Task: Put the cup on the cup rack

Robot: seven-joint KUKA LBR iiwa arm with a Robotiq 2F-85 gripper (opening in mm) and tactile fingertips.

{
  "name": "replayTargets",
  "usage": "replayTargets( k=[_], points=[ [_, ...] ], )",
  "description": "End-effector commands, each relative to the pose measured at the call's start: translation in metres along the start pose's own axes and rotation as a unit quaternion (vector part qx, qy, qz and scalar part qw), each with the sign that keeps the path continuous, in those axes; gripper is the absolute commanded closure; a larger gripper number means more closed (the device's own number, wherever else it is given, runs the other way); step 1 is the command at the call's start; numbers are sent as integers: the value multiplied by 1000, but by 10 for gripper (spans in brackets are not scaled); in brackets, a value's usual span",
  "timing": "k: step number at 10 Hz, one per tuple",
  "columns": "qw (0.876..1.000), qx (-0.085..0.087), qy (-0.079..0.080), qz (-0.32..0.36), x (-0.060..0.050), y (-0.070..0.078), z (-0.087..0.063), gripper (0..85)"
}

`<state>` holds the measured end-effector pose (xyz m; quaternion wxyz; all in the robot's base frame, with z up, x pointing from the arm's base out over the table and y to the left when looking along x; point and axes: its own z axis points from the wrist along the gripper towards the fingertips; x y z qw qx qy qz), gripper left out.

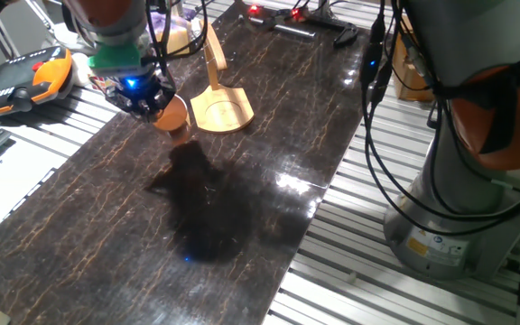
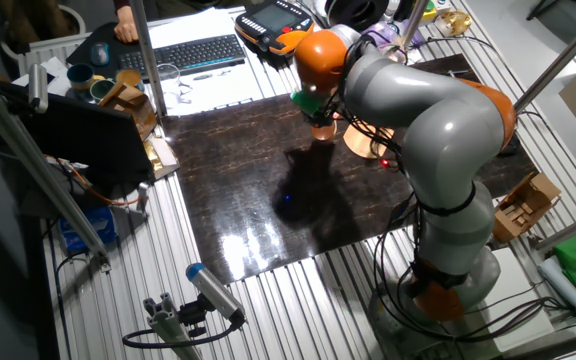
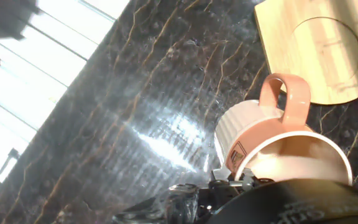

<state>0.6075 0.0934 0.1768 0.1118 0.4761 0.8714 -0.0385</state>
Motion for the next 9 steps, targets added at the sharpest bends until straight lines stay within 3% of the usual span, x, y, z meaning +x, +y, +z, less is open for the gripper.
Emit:
replayTargets(
  k=[1,3,5,8,9],
  points=[
    [1000,1,-1,0,-2,0,-1,843],
    [1000,5,0,1,-11,-2,-7,843],
    [1000,11,3,0,-12,-3,-9,843],
    [999,17,35,-18,-13,-3,-9,843],
    [999,26,31,-26,-13,-3,-9,843]
  ],
)
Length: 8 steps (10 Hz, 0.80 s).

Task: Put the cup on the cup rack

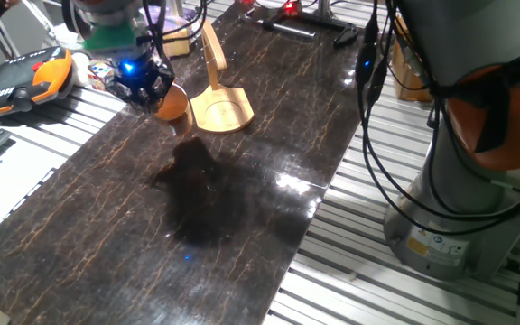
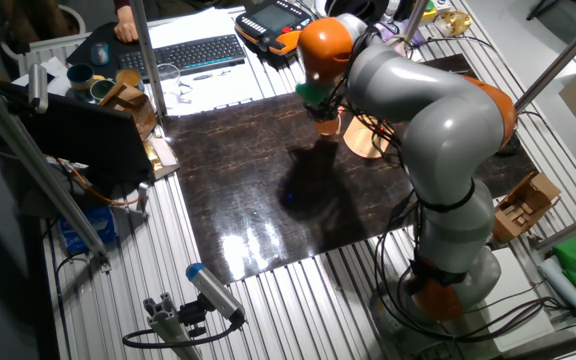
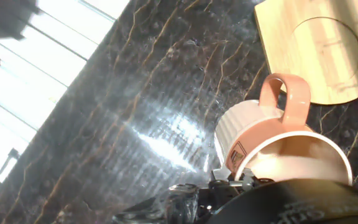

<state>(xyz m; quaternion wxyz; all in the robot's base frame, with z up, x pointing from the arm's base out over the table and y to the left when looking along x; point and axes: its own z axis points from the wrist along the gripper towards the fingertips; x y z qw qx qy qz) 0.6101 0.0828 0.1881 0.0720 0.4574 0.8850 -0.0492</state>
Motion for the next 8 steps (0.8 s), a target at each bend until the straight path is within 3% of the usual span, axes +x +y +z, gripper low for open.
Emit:
replayTargets(
  k=[1,6,8],
  points=[
    [1000,1,0,4,0,0,0,843],
    [998,-10,-6,69,0,0,0,843],
    [997,-1,-33,74,-3,1,-2,843]
  ],
)
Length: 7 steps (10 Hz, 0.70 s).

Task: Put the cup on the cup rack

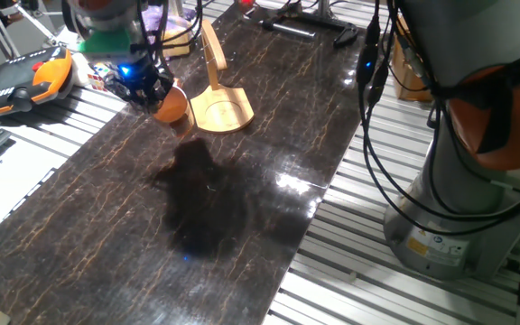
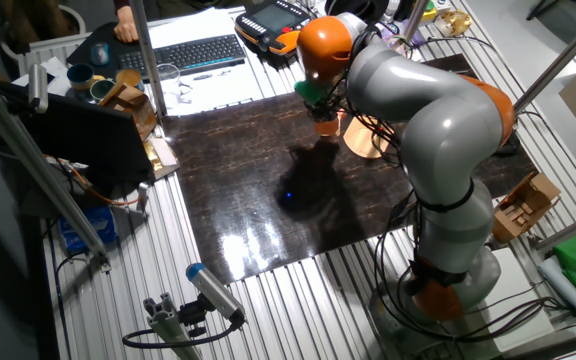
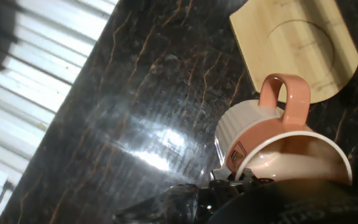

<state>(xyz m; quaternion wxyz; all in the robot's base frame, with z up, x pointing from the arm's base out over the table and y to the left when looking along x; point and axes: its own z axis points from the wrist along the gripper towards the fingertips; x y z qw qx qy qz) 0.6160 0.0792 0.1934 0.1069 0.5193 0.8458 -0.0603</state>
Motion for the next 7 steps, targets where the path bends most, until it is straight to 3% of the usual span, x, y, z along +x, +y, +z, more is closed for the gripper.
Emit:
replayTargets(
  k=[1,3,7],
  points=[
    [1000,0,-3,1,-7,2,-2,843],
    [1000,-8,-5,8,-22,7,-5,843],
    [1000,-12,-26,0,-38,9,-11,843]
  ],
)
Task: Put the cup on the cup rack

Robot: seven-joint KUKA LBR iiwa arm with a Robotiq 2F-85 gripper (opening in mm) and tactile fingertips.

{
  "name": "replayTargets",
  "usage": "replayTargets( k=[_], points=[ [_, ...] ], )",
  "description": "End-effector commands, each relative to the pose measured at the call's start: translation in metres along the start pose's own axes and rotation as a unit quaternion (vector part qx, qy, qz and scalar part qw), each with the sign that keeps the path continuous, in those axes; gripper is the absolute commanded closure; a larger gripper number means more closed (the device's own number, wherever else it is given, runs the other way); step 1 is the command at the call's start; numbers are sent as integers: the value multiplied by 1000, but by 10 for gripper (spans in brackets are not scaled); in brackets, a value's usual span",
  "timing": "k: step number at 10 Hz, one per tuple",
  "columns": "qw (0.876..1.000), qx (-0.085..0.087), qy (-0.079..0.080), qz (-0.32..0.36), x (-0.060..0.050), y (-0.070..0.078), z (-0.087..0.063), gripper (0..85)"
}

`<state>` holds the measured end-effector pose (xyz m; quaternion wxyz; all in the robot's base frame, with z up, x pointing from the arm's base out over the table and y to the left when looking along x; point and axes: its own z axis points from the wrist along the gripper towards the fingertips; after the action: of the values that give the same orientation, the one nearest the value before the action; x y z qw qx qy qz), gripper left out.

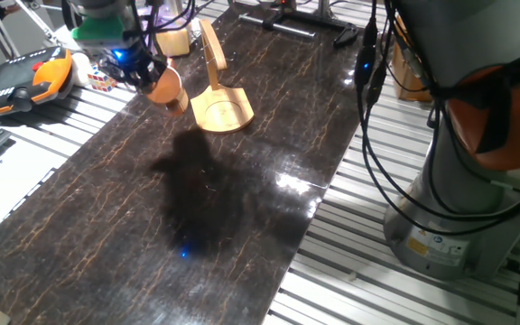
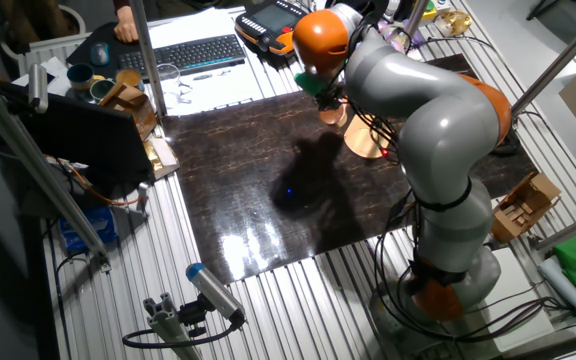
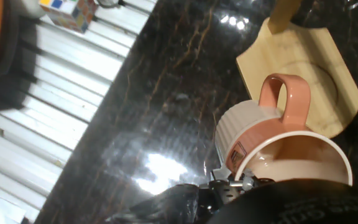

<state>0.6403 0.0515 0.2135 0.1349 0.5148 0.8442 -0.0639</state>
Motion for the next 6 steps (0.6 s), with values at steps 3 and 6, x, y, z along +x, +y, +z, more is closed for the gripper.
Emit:
replayTargets(
  k=[3,6],
  points=[
    [1000,-5,-2,-7,-15,2,4,843],
    [1000,-17,2,0,-31,-1,13,843]
  ],
)
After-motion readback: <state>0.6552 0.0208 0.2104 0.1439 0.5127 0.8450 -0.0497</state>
